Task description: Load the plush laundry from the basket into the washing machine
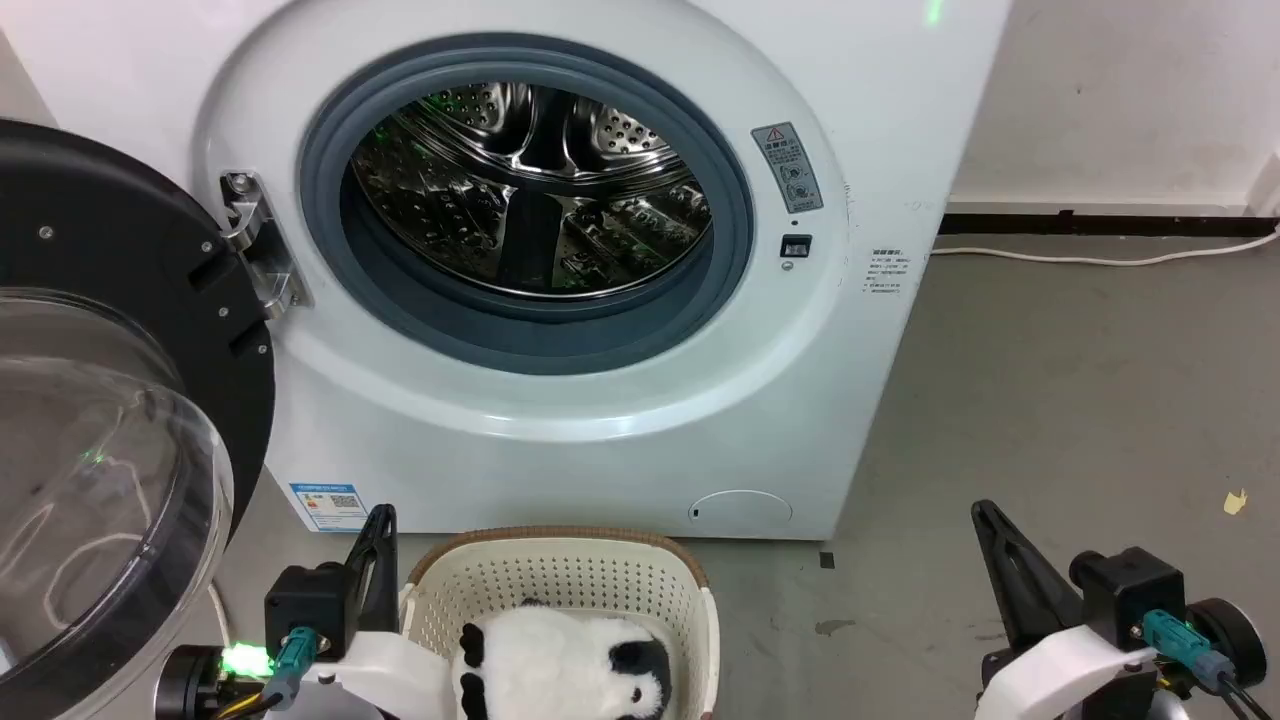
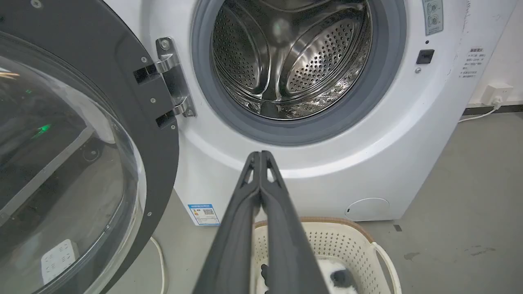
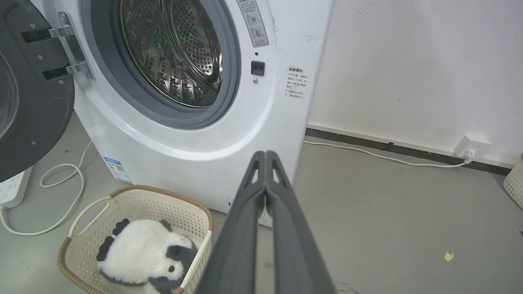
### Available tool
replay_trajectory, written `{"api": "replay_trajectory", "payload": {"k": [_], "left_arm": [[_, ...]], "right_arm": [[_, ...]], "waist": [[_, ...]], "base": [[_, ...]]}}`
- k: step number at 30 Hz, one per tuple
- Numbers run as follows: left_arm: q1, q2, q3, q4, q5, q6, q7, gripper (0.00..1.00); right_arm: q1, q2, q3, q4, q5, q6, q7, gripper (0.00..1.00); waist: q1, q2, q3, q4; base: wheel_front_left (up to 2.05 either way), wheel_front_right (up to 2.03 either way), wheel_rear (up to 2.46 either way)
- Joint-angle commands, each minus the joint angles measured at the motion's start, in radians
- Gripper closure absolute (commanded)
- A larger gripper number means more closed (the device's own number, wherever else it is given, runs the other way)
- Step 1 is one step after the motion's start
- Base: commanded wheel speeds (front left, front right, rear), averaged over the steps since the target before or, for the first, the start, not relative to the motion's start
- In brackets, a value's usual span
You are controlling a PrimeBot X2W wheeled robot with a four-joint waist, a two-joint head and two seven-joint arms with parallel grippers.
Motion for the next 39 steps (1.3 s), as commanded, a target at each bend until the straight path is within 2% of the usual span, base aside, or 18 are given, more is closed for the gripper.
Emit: {"api": "replay_trajectory", "payload": {"k": [1, 24, 25, 39], "left_arm": [[-0.016, -0.001, 0.001, -0.005, 0.002, -0.005, 0.0, 1.0], [0.0, 0.0, 0.0, 0.0, 0.0, 0.0, 0.0, 1.0], [0.0, 0.0, 0.0, 0.0, 0.0, 0.001, 0.0, 0.0], [0.004, 0.0, -0.017, 0.008, -0.002, 0.003, -0.022, 0.0]], "right_arm": [[-0.012, 0.0, -0.001, -0.005, -0.005, -0.001, 0.0, 1.0], [0.0, 0.0, 0.0, 0.0, 0.0, 0.0, 0.0, 1.0], [0.0, 0.0, 0.0, 0.0, 0.0, 0.0, 0.0, 0.0], [0.003, 0.0, -0.012, 0.003, 0.023, 0.0, -0.022, 0.0]], "waist": [[0.0, 0.0, 0.0, 0.0], [0.0, 0.0, 0.0, 0.0], [0.0, 0.0, 0.0, 0.0], [0.0, 0.0, 0.005, -0.007]], "base": [[0.0, 0.0, 0.0], [0.0, 0.0, 0.0], [0.0, 0.0, 0.0], [0.0, 0.0, 0.0]]}}
